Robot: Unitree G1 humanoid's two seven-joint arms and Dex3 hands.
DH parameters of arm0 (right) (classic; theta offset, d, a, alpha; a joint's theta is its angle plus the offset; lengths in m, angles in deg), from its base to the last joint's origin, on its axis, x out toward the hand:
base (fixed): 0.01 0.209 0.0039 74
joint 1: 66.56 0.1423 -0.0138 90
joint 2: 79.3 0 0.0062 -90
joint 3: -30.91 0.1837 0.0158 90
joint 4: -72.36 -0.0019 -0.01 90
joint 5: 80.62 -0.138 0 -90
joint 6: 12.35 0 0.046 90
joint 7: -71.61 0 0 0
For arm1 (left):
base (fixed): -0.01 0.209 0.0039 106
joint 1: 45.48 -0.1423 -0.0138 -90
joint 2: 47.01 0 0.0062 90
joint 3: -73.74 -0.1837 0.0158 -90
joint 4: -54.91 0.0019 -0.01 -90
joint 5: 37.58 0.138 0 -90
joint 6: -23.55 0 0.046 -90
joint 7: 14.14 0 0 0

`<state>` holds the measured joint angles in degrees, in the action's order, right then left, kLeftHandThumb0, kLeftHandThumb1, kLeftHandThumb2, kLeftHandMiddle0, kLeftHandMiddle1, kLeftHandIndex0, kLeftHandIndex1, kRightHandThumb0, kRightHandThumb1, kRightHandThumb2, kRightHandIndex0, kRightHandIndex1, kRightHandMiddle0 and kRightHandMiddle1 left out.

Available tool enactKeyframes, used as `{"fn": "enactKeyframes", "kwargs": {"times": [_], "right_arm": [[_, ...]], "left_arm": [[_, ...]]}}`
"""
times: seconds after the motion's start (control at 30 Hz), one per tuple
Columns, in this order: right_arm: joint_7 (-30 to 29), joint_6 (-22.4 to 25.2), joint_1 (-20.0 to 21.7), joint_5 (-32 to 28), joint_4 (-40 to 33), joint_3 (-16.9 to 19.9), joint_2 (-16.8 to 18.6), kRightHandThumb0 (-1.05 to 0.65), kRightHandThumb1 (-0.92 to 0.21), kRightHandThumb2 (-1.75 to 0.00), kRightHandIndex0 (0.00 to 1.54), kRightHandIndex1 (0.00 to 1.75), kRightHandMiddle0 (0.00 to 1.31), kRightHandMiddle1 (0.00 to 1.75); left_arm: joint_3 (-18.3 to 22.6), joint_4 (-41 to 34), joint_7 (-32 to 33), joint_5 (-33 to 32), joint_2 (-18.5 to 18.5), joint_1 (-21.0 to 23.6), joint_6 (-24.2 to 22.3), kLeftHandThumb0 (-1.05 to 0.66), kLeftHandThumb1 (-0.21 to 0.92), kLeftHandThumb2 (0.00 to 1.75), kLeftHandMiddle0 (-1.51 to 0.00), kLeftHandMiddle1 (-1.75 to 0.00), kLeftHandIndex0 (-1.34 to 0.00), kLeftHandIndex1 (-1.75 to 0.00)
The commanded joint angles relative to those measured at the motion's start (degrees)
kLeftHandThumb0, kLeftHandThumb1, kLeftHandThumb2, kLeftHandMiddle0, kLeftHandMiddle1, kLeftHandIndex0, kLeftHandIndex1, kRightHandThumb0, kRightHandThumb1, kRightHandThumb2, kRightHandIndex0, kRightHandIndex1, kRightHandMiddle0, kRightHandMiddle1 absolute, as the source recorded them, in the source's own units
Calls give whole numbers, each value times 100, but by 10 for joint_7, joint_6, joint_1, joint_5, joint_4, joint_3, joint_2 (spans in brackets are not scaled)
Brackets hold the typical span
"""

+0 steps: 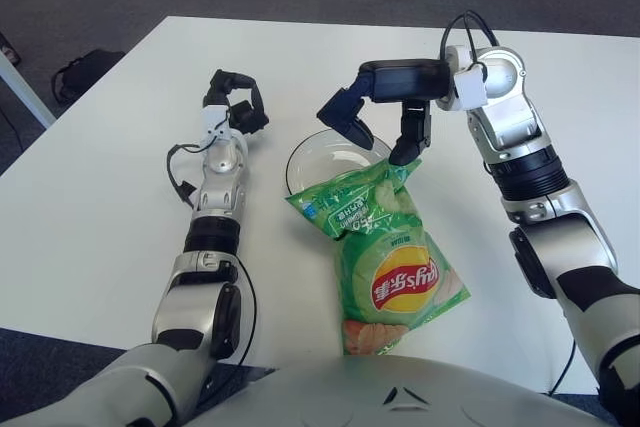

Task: Put the snack into the plate.

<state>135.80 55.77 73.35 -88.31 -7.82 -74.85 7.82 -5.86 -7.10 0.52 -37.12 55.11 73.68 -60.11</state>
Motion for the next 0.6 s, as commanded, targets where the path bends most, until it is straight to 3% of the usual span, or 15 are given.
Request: {"fn": "enactKeyframes", "kwargs": {"times": [0.0,0.57], "right_arm": [[-4,-3,12,4,6,-2,2,0,-1,-154,90,138,72,175],[-6,-7,12,7,10,-4,5,0,-1,-154,90,138,72,175]], "left_arm": [[3,-6,12,2,0,10,-12,-41,54,103,-124,-175,-44,-175],[2,-9,19,-4,3,11,-8,-44,46,114,-126,-175,-50,-175]]}}
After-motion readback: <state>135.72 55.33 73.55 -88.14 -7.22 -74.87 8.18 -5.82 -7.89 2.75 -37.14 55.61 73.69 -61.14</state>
